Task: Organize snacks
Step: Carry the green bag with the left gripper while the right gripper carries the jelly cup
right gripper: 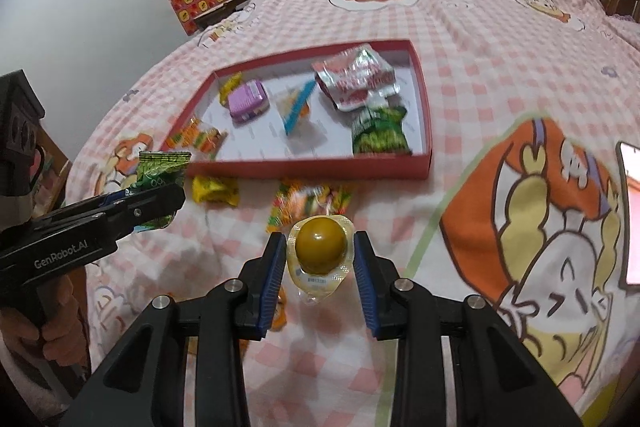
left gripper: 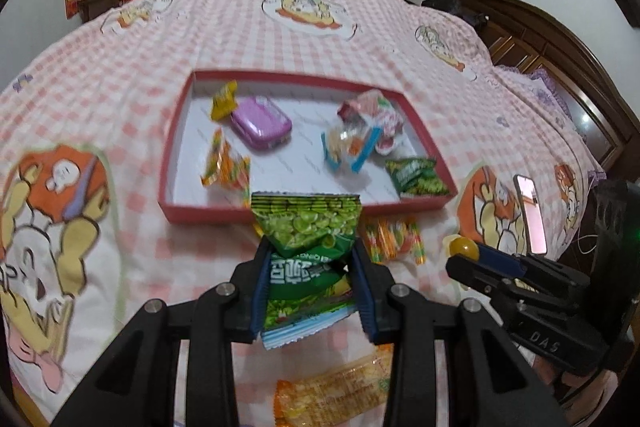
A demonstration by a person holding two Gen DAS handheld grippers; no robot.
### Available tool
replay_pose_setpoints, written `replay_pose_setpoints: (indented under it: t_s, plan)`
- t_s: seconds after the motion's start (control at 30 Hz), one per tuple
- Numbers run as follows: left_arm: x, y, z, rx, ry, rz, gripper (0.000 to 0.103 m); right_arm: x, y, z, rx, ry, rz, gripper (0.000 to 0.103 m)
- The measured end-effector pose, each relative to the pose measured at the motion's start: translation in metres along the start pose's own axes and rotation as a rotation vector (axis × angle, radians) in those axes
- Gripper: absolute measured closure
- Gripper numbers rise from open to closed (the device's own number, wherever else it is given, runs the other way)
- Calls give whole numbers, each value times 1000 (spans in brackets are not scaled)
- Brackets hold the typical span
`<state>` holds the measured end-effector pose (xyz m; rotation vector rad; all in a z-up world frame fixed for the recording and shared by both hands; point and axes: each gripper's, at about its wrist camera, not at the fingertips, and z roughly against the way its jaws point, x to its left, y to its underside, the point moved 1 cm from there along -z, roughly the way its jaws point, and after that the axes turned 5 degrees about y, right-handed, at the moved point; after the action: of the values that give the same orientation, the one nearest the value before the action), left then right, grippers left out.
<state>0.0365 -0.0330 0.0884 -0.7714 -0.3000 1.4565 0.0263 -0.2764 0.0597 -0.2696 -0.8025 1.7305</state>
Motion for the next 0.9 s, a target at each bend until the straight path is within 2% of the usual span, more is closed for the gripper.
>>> replay_pose_setpoints:
  t_s: [0.2,0.33,0.43,0.63,0.9]
  plan:
    - [3,-18,10,-31,-9,-7,65,3,-25,17,-34,-15,-5,68]
    - [6,-31,11,-30,-46,-26,65,4,-42,22,-39,-36,-28,68]
    - [11,-41,12,-36,-60,-26,65,5,-53,25,-52,-20,-24,68]
    - [24,-58,3,-47,-72,-5,65,11,-74,19,-65,3,-14,68]
    - [43,-71,-26,-32,-85,38,65,14,-82,-6,-55,15,-6,68]
